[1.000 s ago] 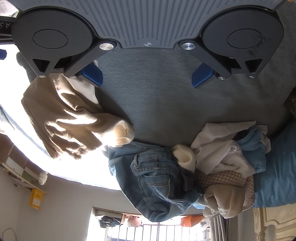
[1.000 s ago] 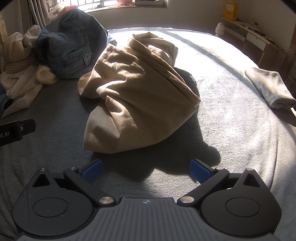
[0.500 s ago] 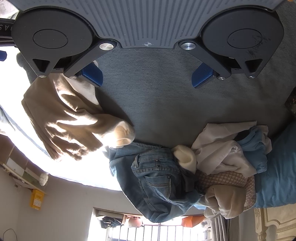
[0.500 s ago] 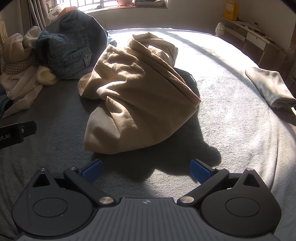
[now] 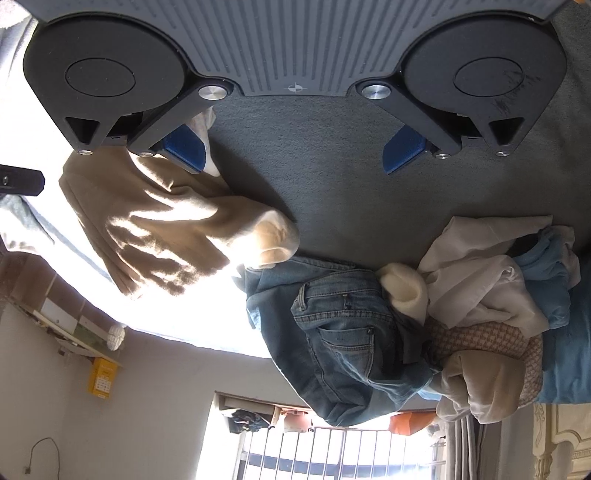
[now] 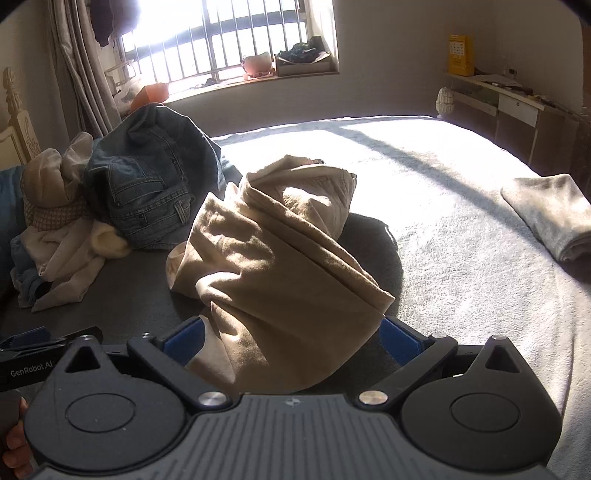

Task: Fold clothes
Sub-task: 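Reach the right tool to the beige trousers' waistband and close on it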

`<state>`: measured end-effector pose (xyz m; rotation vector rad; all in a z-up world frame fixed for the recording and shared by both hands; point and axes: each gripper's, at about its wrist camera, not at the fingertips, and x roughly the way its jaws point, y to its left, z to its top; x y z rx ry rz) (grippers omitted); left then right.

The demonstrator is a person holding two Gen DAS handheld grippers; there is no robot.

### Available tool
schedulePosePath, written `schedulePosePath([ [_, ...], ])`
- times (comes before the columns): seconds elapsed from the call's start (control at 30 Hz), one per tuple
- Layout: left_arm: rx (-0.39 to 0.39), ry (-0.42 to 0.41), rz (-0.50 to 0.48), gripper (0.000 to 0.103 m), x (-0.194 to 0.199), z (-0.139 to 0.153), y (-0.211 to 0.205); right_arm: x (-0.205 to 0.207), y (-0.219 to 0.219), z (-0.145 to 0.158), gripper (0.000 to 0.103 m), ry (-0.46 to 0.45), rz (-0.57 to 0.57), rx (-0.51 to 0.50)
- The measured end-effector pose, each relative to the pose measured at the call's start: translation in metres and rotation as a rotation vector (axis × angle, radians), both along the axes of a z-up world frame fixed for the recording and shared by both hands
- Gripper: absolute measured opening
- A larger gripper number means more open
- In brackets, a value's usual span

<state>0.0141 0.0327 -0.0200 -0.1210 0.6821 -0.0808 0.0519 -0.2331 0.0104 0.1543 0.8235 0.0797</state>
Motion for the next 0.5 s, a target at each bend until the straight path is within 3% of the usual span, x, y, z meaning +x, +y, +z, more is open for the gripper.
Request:
schedulePosePath([
  [0.13, -0.020, -0.049, -0.053, 0.103, 0.012, -0.006, -0.007, 0.030, -0.015, 0.013, 0.103, -0.043, -0.006, 0.069],
  [0.3, -0.065, -0.048, -0.115, 0.103, 0.027, -0.022, -0.012, 0.072, -0.030, 0.018, 0.103, -0.070, -0.036, 0.157],
  [0.5, -0.171, 0.061, -0.232, 0.103, 0.041, -0.057, -0.020, 0.143, -0.054, -0.012, 0.103, 0.077, -0.151, 0.358],
])
